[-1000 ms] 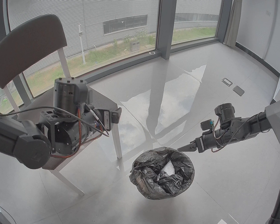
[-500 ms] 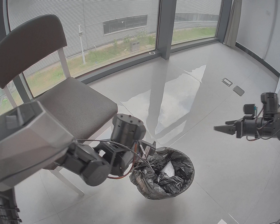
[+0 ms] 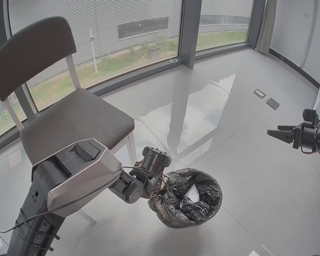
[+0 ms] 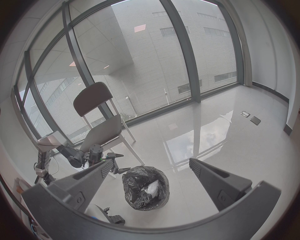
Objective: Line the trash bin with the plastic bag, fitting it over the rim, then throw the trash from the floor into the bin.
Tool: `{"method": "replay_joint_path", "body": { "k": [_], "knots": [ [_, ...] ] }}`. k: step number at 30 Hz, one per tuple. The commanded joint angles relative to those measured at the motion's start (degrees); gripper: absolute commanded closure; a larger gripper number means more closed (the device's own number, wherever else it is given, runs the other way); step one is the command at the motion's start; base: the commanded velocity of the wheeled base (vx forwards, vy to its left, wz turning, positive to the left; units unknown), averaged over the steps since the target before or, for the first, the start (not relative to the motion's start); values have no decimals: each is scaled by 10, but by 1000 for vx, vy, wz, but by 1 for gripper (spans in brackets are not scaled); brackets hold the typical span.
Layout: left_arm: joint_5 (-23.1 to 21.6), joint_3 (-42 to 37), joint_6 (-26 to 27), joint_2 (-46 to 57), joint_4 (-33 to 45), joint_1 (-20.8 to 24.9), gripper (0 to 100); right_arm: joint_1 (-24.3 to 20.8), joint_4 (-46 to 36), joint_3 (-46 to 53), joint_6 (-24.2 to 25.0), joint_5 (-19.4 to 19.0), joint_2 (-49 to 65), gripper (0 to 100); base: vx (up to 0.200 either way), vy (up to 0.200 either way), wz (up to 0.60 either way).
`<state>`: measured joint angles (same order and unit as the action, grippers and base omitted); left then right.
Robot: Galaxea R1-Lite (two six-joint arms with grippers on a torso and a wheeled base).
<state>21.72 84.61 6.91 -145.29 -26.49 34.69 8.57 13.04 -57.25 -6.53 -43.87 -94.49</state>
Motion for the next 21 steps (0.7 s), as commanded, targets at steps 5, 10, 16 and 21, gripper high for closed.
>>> {"method": "replay_joint_path", "body": {
  "k": [5,10,16,21],
  "knots": [
    [-5,2,-4,-30,-3,3,0,0,1,0,-1,0,-1,0,0,0,0],
    [-6,0,-15,-21,-13,25,0,0,1,-1,-1,0,-3,0,0,0,0],
    [-8,-1,-19,-13,-10,34,0,0,1,-1,-1,0,-4,0,0,0,0],
    [-15,3,-19,-27,-8,42,0,0,1,-1,-5,0,-5,0,0,0,0]
  ]
}}
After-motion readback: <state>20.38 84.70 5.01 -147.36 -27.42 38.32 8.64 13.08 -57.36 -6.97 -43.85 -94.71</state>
